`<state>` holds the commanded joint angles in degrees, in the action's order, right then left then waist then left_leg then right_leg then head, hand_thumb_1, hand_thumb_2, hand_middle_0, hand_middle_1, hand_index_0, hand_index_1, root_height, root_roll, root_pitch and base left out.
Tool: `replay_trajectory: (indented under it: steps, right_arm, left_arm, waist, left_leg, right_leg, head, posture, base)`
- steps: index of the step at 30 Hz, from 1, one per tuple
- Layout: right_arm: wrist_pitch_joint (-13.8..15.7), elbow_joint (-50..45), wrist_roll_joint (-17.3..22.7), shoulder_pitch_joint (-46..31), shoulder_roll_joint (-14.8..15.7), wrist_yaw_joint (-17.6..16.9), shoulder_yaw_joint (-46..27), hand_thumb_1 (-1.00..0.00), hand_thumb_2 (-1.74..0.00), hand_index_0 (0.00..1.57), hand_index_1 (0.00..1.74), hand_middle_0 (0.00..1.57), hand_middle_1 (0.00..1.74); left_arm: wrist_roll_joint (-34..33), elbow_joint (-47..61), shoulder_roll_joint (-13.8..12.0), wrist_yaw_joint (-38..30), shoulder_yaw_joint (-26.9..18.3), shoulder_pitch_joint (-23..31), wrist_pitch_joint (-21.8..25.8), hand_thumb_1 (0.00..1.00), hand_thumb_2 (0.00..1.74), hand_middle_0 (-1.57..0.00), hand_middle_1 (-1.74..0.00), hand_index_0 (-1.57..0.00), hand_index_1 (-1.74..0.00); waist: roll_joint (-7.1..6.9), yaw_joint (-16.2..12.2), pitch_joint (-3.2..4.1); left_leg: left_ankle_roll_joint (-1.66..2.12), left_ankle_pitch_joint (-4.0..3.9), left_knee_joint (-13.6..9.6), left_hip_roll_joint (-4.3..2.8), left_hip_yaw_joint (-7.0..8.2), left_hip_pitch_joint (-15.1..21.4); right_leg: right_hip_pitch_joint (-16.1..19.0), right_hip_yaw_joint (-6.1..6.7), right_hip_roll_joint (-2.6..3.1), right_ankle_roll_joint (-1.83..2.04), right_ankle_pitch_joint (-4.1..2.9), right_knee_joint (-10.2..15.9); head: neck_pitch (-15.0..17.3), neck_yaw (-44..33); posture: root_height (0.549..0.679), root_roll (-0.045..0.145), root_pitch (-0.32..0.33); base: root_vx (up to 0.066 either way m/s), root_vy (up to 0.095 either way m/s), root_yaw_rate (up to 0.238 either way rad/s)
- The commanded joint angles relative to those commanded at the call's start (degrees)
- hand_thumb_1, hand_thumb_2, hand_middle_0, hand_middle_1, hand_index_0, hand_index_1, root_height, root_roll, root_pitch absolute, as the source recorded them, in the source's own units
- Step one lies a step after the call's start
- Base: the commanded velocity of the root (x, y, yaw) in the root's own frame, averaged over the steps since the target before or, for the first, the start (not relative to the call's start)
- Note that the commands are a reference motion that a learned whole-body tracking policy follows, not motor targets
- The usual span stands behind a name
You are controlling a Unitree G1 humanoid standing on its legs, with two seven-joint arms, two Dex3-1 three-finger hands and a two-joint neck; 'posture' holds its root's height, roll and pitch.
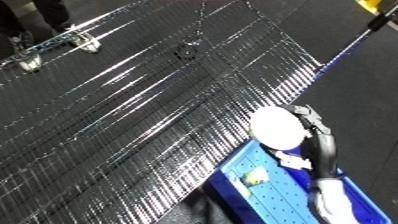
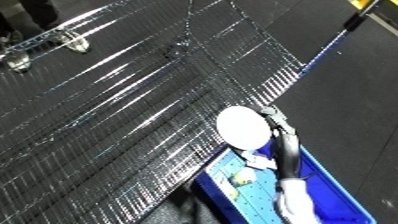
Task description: Pick up the object and place it into the box
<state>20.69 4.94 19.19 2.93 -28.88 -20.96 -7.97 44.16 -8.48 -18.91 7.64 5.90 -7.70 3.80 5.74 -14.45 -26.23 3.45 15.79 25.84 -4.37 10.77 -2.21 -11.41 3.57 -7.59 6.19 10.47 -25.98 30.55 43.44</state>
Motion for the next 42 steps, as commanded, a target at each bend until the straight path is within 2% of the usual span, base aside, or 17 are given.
replay_trajectory:
  steps: [6, 7, 12, 14, 15, 16, 22, 25, 30, 36, 38, 39, 42]
  right_arm:
    - [3.15, 1.83, 4.52, -2.82, 0.29, 0.67, -2.7, -0.65, -1.13, 1.02, 1.13, 1.02, 1.13]
    - [4.32, 3.17, 6.77, -3.31, 0.38, 1.04, -3.61, -0.65, -1.13, 1.02, 1.13, 1.02, 1.13]
    - [5.82, 6.7, 10.77, -3.3, 0.07, 1.81, -4.94, -0.65, -1.13, 1.02, 1.13, 1.02, 1.13]
    - [6.45, 9.23, 14.25, -2.68, -0.5, 2.98, -5.74, -0.55, -0.96, 0.86, 0.96, 0.86, 0.96]
    - [6.45, 9.23, 14.25, -2.68, -0.5, 2.98, -5.74, -0.55, -0.96, 0.86, 0.96, 0.86, 0.96]
    - [6.69, 10.63, 15.95, -2.2, -0.91, 3.63, -6.23, -0.45, -0.78, 0.71, 0.78, 0.71, 0.78]
    - [7.01, 13.56, 19.33, -0.99, -2.34, 4.56, -7.66, -0.15, -0.26, 0.24, 0.26, 0.24, 0.26]
    - [7.13, 14.01, 19.91, -0.69, -2.72, 4.63, -8.19, 0.0, 0.0, 0.0, 0.0, 0.0, 0.0]
    - [6.22, 13.51, 19.62, -0.66, -2.62, 5.18, -8.15, 0.0, 0.0, 0.0, 0.0, 0.0, 0.0]
    - [4.4, 12.71, 19.3, -1.62, -1.93, 7.16, -7.28, 0.0, 0.0, 0.0, 0.0, 0.0, 0.0]
    - [4.25, 11.69, 16.96, -2.52, -1.51, 7.57, -6.66, 0.0, 0.0, 0.0, 0.0, 0.0, 0.0]
    - [4.25, 11.69, 16.96, -2.52, -1.51, 7.57, -6.66, 0.0, 0.0, 0.0, 0.0, 0.0, 0.0]
    - [3.55, 9.3, 13.42, -3.18, -0.79, 9.16, -5.21, 0.0, 0.0, 0.0, 0.0, 0.0, 0.0]
  left_arm:
    - [0.24, -1.34, 0.85, 0.28, 0.29, 0.08, 1.74, 1.0, 1.74, -1.57, -1.74, -1.57, -1.74]
    - [0.31, -2.06, 1.03, 0.4, 0.57, -0.22, 2.29, 1.0, 1.74, -1.57, -1.74, -1.57, -1.74]
    - [0.24, -2.95, 1.27, 0.03, 1.27, -1.11, 2.81, 1.0, 1.74, -1.57, -1.74, -1.57, -1.74]
    - [0.15, -3.02, 1.33, -0.56, 1.61, -1.73, 2.76, 1.0, 1.74, -1.57, -1.74, -1.57, -1.74]
    - [0.15, -3.02, 1.33, -0.56, 1.61, -1.73, 2.76, 1.0, 1.74, -1.57, -1.74, -1.57, -1.74]
    - [0.17, -3.11, 1.24, -0.74, 1.77, -2.05, 2.54, 1.0, 1.74, -1.57, -1.74, -1.57, -1.74]
    - [0.51, -3.4, 1.11, -0.66, 2.17, -2.42, 2.11, 1.0, 1.74, -1.57, -1.74, -1.57, -1.74]
    - [0.89, -3.41, 1.07, -0.4, 2.39, -2.41, 1.86, 1.0, 1.74, -1.57, -1.74, -1.57, -1.74]
    - [1.54, -3.67, 1.24, -0.01, 2.71, -2.28, 1.55, 1.0, 1.74, -1.57, -1.74, -1.57, -1.74]
    - [1.58, -4.34, 1.51, 0.15, 2.52, -1.64, 0.87, 1.0, 1.74, -1.57, -1.74, -1.57, -1.74]
    - [1.84, -4.42, 1.42, 0.29, 2.27, -0.84, 0.9, 1.0, 1.74, -1.57, -1.74, -1.57, -1.74]
    - [1.84, -4.42, 1.42, 0.29, 2.27, -0.84, 0.9, 1.0, 1.74, -1.57, -1.74, -1.57, -1.74]
    - [2.24, -4.01, 1.36, 0.35, 2.22, -0.13, 1.26, 1.0, 1.74, -1.57, -1.74, -1.57, -1.74]
  waist:
    - [1.09, -2.67, -0.22]
    - [1.45, -3.4, -0.23]
    - [2.05, -4.26, -0.17]
    - [2.55, -4.53, -0.21]
    - [2.55, -4.53, -0.21]
    - [2.94, -4.56, -0.21]
    - [4.16, -4.47, -0.04]
    - [4.8, -4.42, 0.09]
    - [5.45, -4.29, 0.48]
    - [5.15, -3.87, 0.94]
    - [4.72, -3.53, 1.06]
    - [4.72, -3.53, 1.06]
    - [4.19, -3.04, 1.03]
  left_leg:
    - [-0.06, 0.05, -0.94, 0.06, 1.5, 1.18]
    - [-0.06, 0.09, -1.33, 0.11, 1.93, 1.51]
    - [-0.03, 0.31, -1.85, 0.17, 2.42, 1.9]
    - [0.09, 0.33, -1.84, 0.24, 2.54, 1.88]
    - [0.09, 0.33, -1.84, 0.24, 2.54, 1.88]
    - [0.24, 0.16, -1.73, 0.29, 2.47, 1.75]
    - [0.72, -0.53, -1.67, 0.41, 1.97, 1.4]
    - [1.0, -1.1, -1.81, 0.44, 1.63, 1.27]
    - [1.37, -2.08, -2.3, 0.47, 1.13, 1.35]
    - [1.57, -2.77, -2.55, 0.35, 0.54, 1.34]
    - [1.65, -3.14, -2.65, 0.27, 0.13, 1.15]
    - [1.65, -3.14, -2.65, 0.27, 0.13, 1.15]
    - [1.62, -3.42, -2.87, 0.35, -0.39, 0.95]
  right_leg:
    - [-0.4, 1.25, 0.44, 0.42, -0.14, 0.56]
    - [-0.52, 1.61, 0.53, 0.64, -0.29, 0.95]
    - [-0.67, 2.02, 0.57, 0.97, -0.58, 1.76]
    - [-0.81, 2.16, 0.6, 0.99, -0.74, 2.21]
    - [-0.81, 2.16, 0.6, 0.99, -0.74, 2.21]
    - [-0.91, 2.19, 0.62, 0.95, -0.81, 2.32]
    - [-1.26, 2.09, 0.49, 0.72, -0.65, 2.1]
    - [-1.41, 2.01, 0.45, 0.58, -0.5, 1.93]
    - [-1.33, 1.89, 0.56, 0.3, -0.2, 1.83]
    - [-1.07, 1.69, 0.93, -0.02, 0.14, 1.55]
    - [-1.04, 1.38, 1.16, -0.26, 0.28, 1.33]
    - [-1.04, 1.38, 1.16, -0.26, 0.28, 1.33]
    - [-0.87, 1.1, 1.3, -0.45, 0.41, 1.13]
  head:
    - [-1.18, 2.37]
    - [-1.71, 3.7]
    - [-2.84, 6.19]
    - [-3.49, 8.03]
    - [-3.49, 8.03]
    - [-4.13, 9.08]
    - [-3.92, 10.87]
    - [-3.29, 11.28]
    - [-1.43, 10.89]
    - [0.57, 9.95]
    - [1.86, 8.15]
    - [1.86, 8.15]
    - [2.92, 5.93]
  posture:
    - [0.667, 0.076, -0.06]
    - [0.668, 0.076, -0.057]
    - [0.668, 0.077, -0.052]
    - [0.668, 0.079, -0.048]
    - [0.668, 0.079, -0.048]
    - [0.668, 0.08, -0.046]
    - [0.668, 0.084, -0.042]
    - [0.668, 0.086, -0.04]
    - [0.669, 0.089, -0.039]
    - [0.669, 0.088, -0.04]
    - [0.669, 0.087, -0.04]
    - [0.669, 0.087, -0.04]
    - [0.669, 0.086, -0.041]
  base:
    - [-0.021, 0.053, -0.172]
    - [-0.016, 0.019, -0.114]
    - [-0.017, 0.005, -0.084]
    - [-0.022, -0.005, -0.039]
    - [-0.021, -0.007, -0.028]
    - [-0.016, -0.014, 0.004]
    - [0.0, -0.013, 0.031]
    - [0.013, -0.006, 0.047]
    - [0.038, 0.001, 0.026]
    - [0.048, -0.014, 0.052]
    - [0.026, -0.012, 0.09]
    - [0.018, -0.007, 0.097]
    - [0.017, -0.003, 0.113]
